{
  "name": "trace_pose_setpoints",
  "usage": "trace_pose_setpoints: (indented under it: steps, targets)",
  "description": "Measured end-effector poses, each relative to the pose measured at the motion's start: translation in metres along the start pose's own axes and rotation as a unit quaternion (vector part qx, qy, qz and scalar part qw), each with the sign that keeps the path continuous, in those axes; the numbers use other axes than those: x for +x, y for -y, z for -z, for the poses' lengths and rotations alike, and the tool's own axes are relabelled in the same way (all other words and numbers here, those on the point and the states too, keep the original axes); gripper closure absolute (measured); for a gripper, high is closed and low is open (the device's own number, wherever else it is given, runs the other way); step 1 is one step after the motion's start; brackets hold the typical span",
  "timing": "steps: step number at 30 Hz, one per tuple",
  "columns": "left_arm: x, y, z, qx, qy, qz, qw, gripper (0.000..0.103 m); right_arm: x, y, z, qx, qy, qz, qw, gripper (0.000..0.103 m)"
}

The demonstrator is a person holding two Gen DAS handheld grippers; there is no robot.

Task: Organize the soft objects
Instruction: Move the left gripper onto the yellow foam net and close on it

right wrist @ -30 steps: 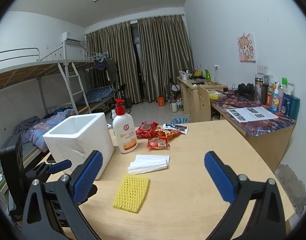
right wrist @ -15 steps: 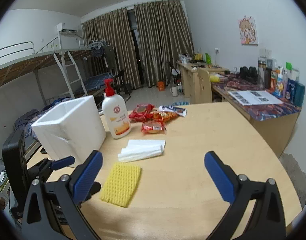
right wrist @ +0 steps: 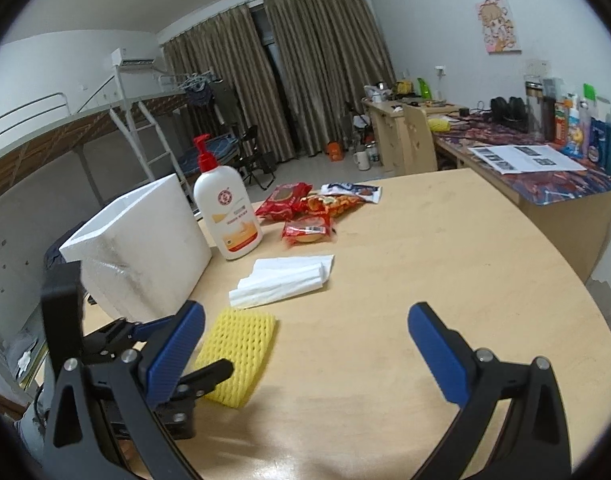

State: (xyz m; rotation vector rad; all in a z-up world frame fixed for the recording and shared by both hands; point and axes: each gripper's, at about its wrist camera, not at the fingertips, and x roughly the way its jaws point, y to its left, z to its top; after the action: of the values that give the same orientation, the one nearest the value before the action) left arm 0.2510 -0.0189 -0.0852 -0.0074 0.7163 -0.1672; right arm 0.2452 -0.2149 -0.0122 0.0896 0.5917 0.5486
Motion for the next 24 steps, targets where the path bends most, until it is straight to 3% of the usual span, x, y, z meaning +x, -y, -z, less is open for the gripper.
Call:
trace_pose_setpoints:
  steps: [10,16,22,24]
  targets:
    - [0.018,-0.001,0.002,-0.011,-0.047,0.007,0.9988,0.038,0.020,0.003,-0.003,-0.030,-0.039,-0.013,0.999,0.000]
    - [0.022,-0.002,0.004,-0.014,-0.063,0.007,0.9979,0.047,0.026,0.004,-0.003,-0.044,-0.057,-0.013,0.997,0.000]
    - [0.021,-0.005,0.004,-0.014,-0.068,-0.003,0.9976,0.073,0.035,0.003,0.000,-0.046,-0.072,-0.021,0.996,0.000]
    - [0.020,-0.007,0.004,-0.017,-0.066,-0.009,0.9976,0.092,0.037,0.001,0.000,-0.048,-0.076,-0.022,0.996,0.000]
